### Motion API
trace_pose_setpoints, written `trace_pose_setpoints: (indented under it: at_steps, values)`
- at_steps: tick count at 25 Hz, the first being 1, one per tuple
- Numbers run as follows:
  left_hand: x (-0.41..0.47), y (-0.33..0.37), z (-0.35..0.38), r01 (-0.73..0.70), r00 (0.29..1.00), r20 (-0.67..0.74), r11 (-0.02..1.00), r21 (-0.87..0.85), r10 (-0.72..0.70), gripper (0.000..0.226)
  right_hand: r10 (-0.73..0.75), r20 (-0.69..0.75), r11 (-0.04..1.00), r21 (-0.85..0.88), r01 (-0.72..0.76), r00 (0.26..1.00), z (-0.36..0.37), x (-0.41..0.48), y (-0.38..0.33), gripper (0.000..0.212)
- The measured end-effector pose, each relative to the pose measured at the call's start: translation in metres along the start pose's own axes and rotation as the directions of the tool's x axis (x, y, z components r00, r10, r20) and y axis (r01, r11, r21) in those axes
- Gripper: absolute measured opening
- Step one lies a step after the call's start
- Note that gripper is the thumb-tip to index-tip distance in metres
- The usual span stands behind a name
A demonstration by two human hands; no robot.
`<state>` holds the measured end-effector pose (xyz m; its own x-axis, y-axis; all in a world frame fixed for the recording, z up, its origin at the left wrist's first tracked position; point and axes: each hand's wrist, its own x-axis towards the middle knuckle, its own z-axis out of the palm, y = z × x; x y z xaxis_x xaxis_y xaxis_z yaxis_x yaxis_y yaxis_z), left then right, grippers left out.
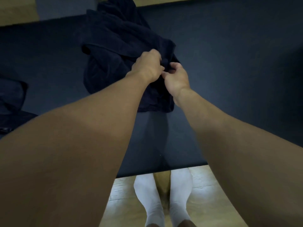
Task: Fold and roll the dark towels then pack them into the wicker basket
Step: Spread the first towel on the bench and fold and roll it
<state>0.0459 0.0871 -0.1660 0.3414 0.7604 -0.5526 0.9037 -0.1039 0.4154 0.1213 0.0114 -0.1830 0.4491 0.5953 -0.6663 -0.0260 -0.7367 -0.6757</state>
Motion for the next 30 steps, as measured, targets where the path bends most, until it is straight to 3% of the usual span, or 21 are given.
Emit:
trace_pose_setpoints:
  at_steps: [2,4,7,12,16,18,22,27,30]
  values:
    - [-0.002,-0.003,-0.003,-0.003,0.999,-0.043,0.995,-0.099,-0.001,0.025,-0.007,0.044,0.999,0.041,0.006,0.999,0.000,-0.002,-0.001,0.045]
    - [-0.015,-0.003,-0.017,-0.045,0.998,-0.059,0.961,-0.274,0.030,0.014,-0.007,0.083,0.997,0.077,0.001,0.997,-0.004,-0.013,-0.008,0.011]
    - [-0.054,0.015,-0.067,-0.118,0.992,-0.100,0.880,-0.461,0.080,0.010,-0.117,0.045,0.991,0.077,0.113,0.992,-0.025,-0.049,-0.053,0.026]
    - [-0.135,0.083,-0.196,-0.265,0.961,-0.223,0.779,-0.569,0.164,0.009,-0.331,-0.050,0.939,0.087,0.334,0.942,-0.082,-0.153,-0.185,0.024]
    - [-0.231,0.156,-0.343,-0.359,0.932,-0.260,0.745,-0.561,0.253,0.017,-0.653,-0.044,0.753,-0.140,0.643,0.756,-0.143,-0.277,-0.313,0.025]
    - [-0.288,0.194,-0.418,-0.423,0.904,-0.297,0.748,-0.511,0.309,0.019,-0.727,-0.019,0.679,-0.173,0.714,0.687,-0.173,-0.346,-0.378,0.024]
    - [-0.392,0.261,-0.534,-0.604,0.775,-0.493,0.692,-0.395,0.395,0.018,-0.852,0.000,0.512,-0.212,0.833,0.524,-0.235,-0.457,-0.492,0.031]
    - [-0.504,0.345,-0.639,-0.800,0.502,-0.746,0.563,-0.208,0.438,0.012,-0.938,0.010,0.343,-0.116,0.932,0.346,-0.318,-0.583,-0.596,0.020]
    - [-0.543,0.388,-0.675,-0.865,0.378,-0.829,0.476,-0.158,0.412,0.018,-0.941,0.044,0.336,-0.022,0.942,0.337,-0.351,-0.624,-0.635,0.011]
